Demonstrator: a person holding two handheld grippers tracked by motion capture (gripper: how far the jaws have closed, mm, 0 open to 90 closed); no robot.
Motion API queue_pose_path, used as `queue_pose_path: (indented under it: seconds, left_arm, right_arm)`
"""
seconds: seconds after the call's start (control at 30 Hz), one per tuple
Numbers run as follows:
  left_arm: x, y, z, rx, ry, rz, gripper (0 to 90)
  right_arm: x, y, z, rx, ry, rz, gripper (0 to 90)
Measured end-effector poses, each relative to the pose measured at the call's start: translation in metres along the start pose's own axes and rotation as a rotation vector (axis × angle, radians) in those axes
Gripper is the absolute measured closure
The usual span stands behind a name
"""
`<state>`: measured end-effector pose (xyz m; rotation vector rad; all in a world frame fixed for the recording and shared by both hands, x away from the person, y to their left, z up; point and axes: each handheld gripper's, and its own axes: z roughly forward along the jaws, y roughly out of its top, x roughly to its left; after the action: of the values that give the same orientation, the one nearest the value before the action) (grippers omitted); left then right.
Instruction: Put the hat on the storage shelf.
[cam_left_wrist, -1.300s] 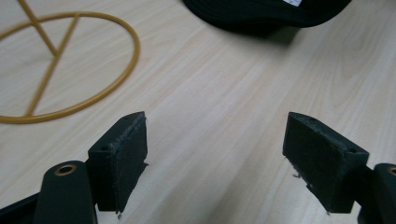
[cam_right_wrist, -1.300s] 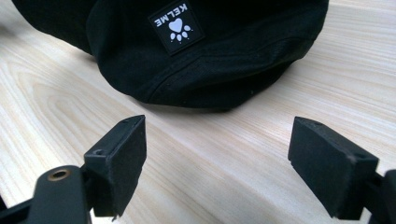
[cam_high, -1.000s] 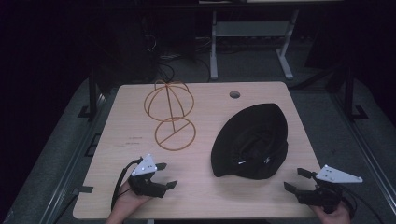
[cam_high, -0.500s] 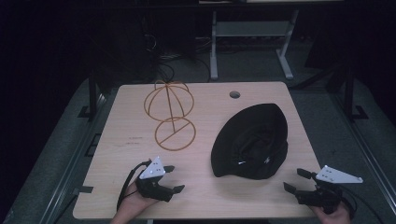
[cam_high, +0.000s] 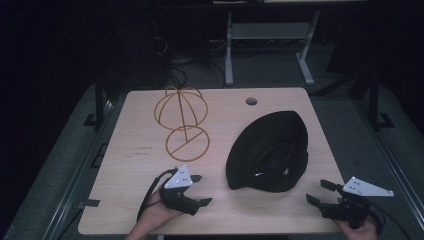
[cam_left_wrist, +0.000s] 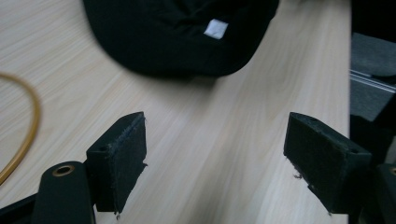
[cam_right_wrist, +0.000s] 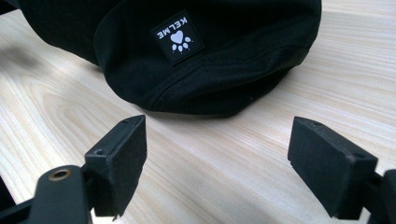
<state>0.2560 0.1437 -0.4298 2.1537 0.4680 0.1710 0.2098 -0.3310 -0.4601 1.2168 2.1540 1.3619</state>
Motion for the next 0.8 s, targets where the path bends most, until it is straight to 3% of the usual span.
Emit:
queue_pose_path:
  seconds: [0.17,0.27,0.57,0.8]
  left_arm:
    - [-0.011,0.021,0.022,0.014,-0.048,0.064,24.5]
    - [-0.012,0.026,0.029,0.025,-0.053,0.079,25.8]
    - [-0.011,0.041,0.056,0.053,-0.088,0.109,36.0]
    - [-0.005,0.044,0.069,0.089,-0.082,0.115,47.1]
  right_arm:
    - [0.001,0.000,-0.002,-0.005,-0.004,-0.018,19.3]
    - [0.002,0.000,-0.002,-0.002,-0.002,-0.024,19.4]
    - [0.002,0.000,-0.001,-0.001,0.006,-0.028,19.4]
    - [0.004,0.000,0.000,0.006,0.012,-0.033,19.4]
